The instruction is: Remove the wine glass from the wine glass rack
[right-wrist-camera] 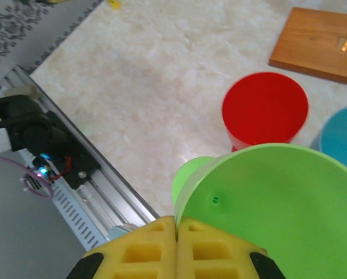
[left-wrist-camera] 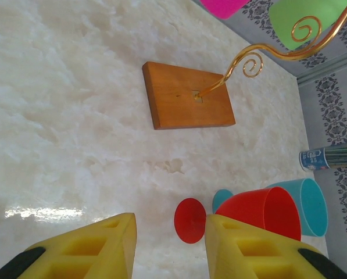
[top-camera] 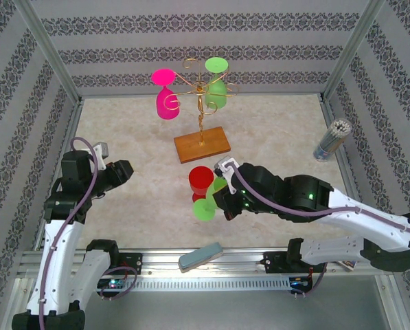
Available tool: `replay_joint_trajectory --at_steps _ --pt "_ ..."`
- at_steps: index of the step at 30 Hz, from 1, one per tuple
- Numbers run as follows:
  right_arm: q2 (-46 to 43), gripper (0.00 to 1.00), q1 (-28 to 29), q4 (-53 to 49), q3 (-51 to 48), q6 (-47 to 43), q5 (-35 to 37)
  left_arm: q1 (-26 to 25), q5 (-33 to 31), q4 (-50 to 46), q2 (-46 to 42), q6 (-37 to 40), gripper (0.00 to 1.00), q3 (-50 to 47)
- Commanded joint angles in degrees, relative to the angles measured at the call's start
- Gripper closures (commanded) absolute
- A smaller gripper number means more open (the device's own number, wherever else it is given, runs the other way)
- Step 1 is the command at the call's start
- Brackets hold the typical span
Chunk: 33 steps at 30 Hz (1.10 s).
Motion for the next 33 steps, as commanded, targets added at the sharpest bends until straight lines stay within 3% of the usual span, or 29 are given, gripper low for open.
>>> replay_joint_trajectory --at_steps 1,15,33 --pt "-1.1 1.00 1.5 -2.7 -2.0 3.9 5.5 0.8 0.0 0.0 0.0 2.3 0.63 -0.3" --pt "3.3 1.00 2.9 -3.7 -7.7 7.0 11.7 0.8 -2.2 -0.5 2.1 5.1 0.63 1.2" --pt "8.3 1.00 2.9 3.2 -12.5 7.5 14.1 0.8 -3.5 0.7 4.1 5.6 0.63 1.4"
